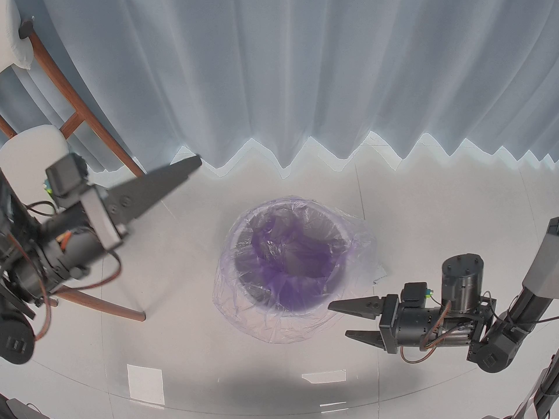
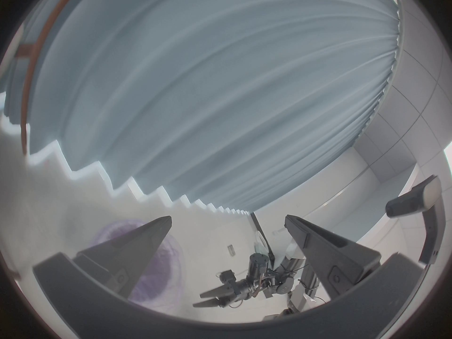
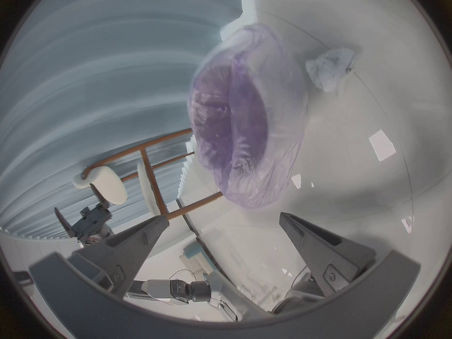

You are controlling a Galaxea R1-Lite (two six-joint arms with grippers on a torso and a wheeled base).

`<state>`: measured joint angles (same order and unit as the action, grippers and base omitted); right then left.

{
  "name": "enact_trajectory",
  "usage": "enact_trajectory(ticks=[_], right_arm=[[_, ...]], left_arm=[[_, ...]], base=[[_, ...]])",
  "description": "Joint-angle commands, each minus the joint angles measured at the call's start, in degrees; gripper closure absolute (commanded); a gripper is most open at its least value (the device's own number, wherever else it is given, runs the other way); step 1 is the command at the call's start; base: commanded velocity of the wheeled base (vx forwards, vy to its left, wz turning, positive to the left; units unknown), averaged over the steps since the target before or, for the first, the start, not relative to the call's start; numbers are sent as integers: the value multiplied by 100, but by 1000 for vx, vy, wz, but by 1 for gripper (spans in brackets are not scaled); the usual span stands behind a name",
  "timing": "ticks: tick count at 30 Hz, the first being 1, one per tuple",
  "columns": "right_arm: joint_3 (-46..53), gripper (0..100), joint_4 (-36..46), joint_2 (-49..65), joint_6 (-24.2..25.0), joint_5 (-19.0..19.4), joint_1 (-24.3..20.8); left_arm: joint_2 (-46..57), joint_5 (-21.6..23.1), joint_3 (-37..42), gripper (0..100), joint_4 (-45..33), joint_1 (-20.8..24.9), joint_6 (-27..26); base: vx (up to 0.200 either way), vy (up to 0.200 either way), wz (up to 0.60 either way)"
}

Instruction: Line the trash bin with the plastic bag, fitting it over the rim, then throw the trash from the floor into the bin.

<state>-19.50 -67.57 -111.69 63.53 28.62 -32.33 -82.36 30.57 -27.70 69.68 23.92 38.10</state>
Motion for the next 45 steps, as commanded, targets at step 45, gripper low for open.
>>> enact_trajectory(ticks=[45], right_arm=[[-4299,0,6177,-723,178,-1069,-617]], left_arm=[[1996,1135,-289,0,-1141,-1671,-215]], base=[[0,0,0]])
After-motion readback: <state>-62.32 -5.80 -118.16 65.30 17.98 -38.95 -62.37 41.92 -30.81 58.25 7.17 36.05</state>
